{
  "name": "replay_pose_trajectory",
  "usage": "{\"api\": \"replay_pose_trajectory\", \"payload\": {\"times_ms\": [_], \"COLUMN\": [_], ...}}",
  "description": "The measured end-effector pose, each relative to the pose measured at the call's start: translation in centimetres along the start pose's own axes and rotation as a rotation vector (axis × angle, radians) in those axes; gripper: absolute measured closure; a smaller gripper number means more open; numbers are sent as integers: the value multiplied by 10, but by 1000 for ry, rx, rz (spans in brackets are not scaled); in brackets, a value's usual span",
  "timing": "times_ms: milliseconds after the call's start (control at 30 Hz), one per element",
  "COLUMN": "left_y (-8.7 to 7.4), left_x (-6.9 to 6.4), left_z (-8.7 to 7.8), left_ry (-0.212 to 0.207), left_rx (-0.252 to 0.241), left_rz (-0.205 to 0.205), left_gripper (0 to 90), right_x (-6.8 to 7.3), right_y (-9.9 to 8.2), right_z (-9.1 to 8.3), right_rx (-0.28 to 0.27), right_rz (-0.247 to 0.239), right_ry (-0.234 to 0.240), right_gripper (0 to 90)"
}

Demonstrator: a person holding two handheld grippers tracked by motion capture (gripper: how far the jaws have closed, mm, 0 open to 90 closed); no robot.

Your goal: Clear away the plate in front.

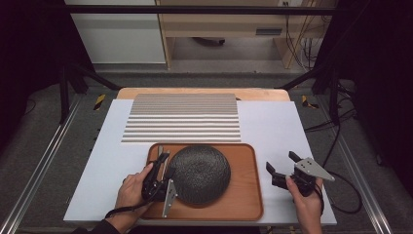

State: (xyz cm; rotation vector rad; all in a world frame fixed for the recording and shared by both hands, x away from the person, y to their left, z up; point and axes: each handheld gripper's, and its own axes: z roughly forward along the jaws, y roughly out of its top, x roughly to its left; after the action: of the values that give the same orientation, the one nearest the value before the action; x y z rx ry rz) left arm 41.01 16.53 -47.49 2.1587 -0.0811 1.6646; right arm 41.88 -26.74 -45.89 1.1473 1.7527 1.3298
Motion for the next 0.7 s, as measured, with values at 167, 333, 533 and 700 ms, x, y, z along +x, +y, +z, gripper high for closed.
{"api": "replay_pose_trajectory", "payload": {"times_ms": [167, 333, 533, 700], "left_y": [-1, -7, -24, -37], "left_x": [1, 5, 16, 22], "left_z": [5, 7, 5, -2], "left_ry": [27, 18, 21, 33], "left_rx": [28, 65, 79, 108], "left_rz": [-19, -71, -138, -179], "left_gripper": [165, 123, 111, 94], "right_x": [4, 9, 9, 10], "right_y": [-1, -1, -1, -1], "right_z": [2, 2, 1, 0], "right_rx": [5, -2, -6, -11], "right_rz": [-3, 1, 3, 5], "right_ry": [30, 52, 60, 55], "right_gripper": [70, 66, 65, 65]}}
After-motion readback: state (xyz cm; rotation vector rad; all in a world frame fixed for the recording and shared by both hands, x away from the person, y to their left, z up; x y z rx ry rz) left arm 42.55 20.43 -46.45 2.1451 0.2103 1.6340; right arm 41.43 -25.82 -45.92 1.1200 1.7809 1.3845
